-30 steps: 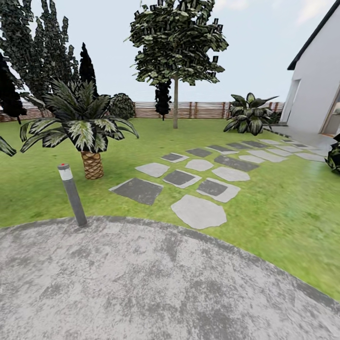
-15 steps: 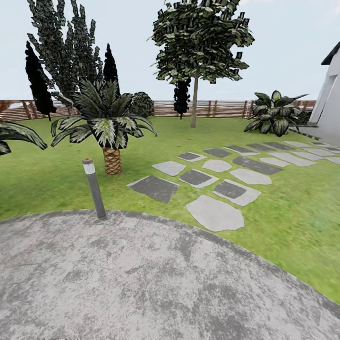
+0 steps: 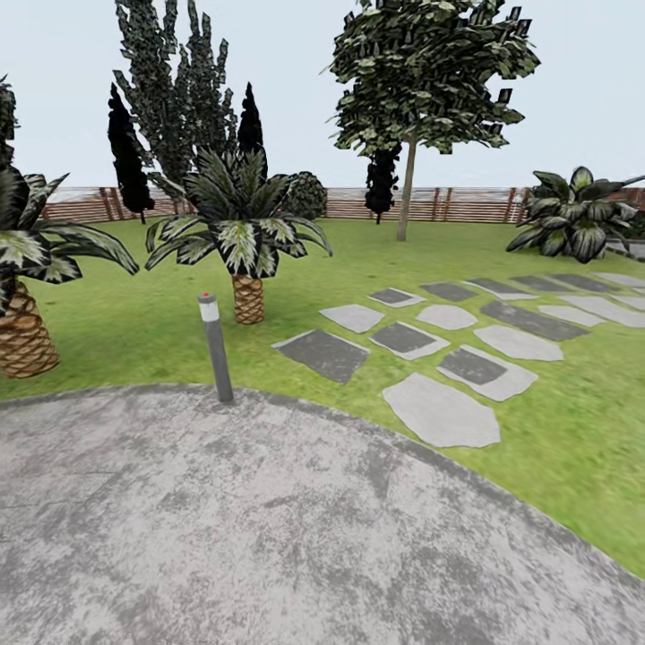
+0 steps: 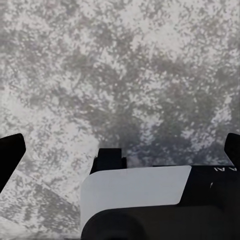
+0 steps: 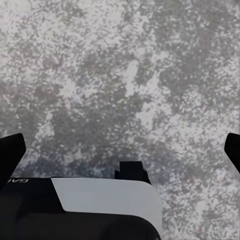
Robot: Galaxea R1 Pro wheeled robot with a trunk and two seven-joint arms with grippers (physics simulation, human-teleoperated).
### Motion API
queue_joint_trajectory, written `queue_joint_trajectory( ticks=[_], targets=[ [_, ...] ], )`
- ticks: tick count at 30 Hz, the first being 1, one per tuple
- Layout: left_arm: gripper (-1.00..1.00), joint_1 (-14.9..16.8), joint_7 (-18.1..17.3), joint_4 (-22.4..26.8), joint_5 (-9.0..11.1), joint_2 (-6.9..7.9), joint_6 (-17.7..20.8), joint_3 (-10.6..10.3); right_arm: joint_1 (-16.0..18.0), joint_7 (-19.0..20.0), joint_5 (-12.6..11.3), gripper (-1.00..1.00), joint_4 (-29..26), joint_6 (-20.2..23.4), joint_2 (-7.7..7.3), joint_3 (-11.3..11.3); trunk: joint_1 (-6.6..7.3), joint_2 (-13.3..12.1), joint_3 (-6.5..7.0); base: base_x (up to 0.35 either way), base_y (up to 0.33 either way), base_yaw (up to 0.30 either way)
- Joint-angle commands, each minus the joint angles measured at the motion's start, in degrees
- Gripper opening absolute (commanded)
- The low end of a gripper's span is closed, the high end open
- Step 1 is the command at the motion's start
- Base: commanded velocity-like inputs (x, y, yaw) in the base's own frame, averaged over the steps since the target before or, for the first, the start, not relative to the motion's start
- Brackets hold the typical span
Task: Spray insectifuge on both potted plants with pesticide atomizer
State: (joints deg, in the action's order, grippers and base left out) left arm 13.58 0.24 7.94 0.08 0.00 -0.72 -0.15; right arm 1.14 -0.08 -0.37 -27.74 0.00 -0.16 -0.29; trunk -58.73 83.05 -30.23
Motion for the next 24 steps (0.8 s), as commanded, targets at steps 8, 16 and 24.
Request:
queue_joint_trajectory(
  ticks=[8, 16, 24],
  targets=[
    [1.00, 0.0, 0.0, 0.0, 0.0, 0.00, -0.1, 0.1, 0.0, 0.0, 0.0, 1.00, 0.0, 0.0, -0.02, 0.0, 0.01, 0.0, -0.31, 0.000, -0.246, 0.255],
    [1.00, 0.0, 0.0, 0.0, 0.0, 0.00, -0.1, 0.1, 0.0, 0.0, 0.0, 1.00, 0.0, 0.0, -0.02, 0.0, 0.01, 0.0, -0.64, 0.000, -0.308, 0.244],
    [1.00, 0.0, 0.2, 0.0, 0.0, 0.00, -0.1, 0.3, 0.0, 0.0, 0.0, 1.00, 0.0, 0.0, -0.02, 0.0, 0.01, 0.0, -1.00, 0.000, -0.087, 0.239]
  ],
)
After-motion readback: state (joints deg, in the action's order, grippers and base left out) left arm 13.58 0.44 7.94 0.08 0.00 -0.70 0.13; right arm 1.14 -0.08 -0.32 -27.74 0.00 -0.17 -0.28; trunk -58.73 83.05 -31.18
